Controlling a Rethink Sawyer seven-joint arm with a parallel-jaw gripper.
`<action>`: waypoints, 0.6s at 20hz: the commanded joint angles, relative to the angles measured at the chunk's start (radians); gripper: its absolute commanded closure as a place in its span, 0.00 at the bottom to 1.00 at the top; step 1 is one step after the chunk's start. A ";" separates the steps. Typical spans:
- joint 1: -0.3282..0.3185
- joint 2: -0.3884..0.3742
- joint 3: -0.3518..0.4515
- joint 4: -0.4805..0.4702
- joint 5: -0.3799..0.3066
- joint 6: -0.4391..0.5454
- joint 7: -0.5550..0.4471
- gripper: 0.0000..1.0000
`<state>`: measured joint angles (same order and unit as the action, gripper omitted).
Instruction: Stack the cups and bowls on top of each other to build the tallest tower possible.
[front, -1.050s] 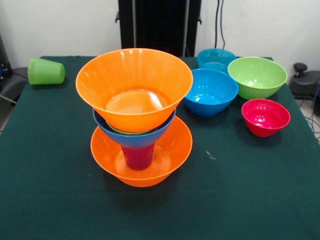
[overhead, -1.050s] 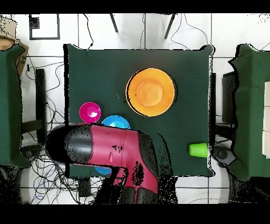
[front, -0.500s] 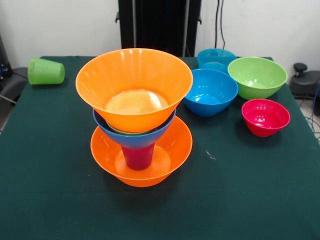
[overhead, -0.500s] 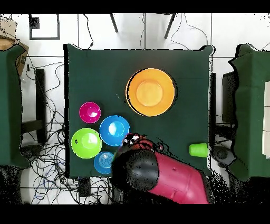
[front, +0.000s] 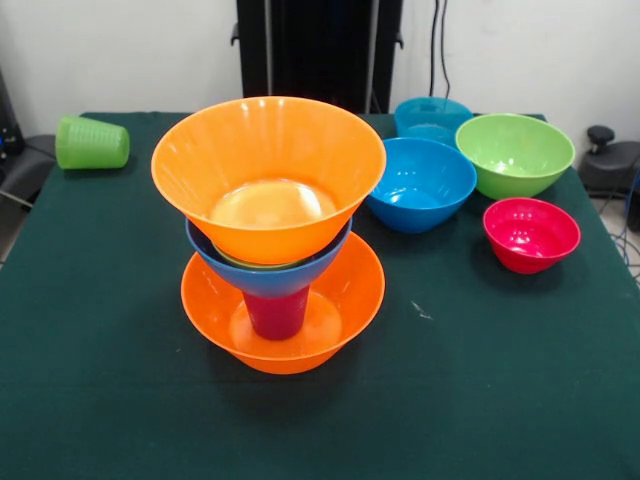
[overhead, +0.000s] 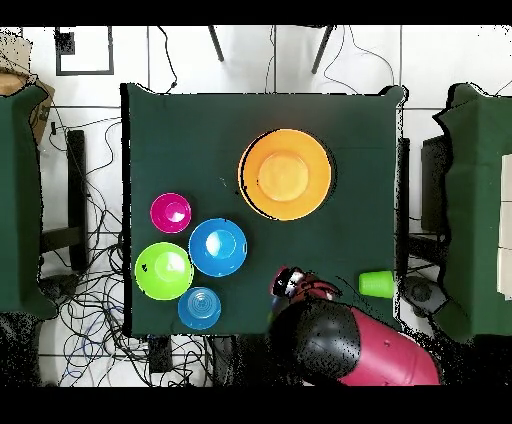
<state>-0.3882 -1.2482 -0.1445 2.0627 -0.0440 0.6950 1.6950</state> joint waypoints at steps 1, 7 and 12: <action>-0.131 0.005 0.193 0.107 -0.108 -0.027 -0.455 0.00; -0.239 0.012 0.258 0.086 -0.156 -0.013 -0.498 0.00; -0.309 0.026 0.311 0.055 -0.191 0.008 -0.525 0.00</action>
<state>-0.6654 -1.2673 0.0209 2.0760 -0.1442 0.6948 1.5012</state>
